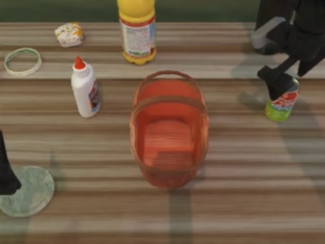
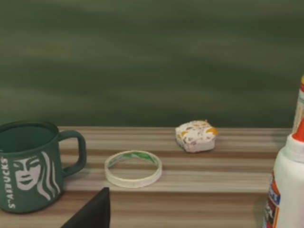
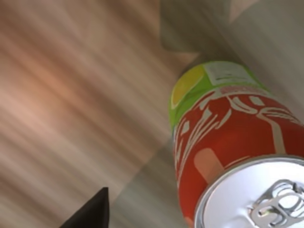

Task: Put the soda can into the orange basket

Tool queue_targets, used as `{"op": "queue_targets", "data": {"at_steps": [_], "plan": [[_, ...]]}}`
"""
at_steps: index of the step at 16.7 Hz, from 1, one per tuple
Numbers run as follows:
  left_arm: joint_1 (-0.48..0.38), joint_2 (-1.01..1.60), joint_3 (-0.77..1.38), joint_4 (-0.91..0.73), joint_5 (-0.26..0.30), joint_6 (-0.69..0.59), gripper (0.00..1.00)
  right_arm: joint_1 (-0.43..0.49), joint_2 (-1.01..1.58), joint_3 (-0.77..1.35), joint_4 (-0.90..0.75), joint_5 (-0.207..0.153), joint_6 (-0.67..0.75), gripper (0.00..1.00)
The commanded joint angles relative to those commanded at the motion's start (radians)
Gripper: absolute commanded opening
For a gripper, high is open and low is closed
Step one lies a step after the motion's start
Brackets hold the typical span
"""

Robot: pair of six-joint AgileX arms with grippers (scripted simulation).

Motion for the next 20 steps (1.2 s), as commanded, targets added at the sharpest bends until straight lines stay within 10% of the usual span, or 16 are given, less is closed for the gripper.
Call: {"op": "queue_targets", "data": {"at_steps": [15, 20], "plan": [[0.0, 0.0, 0.0, 0.0, 0.0, 0.0, 1.0, 0.001, 0.021, -0.162, 0.183, 0.0, 0.001, 1.0], [0.0, 0.0, 0.0, 0.0, 0.0, 0.0, 1.0, 0.001, 0.021, -0.162, 0.183, 0.0, 0.001, 0.62]]}}
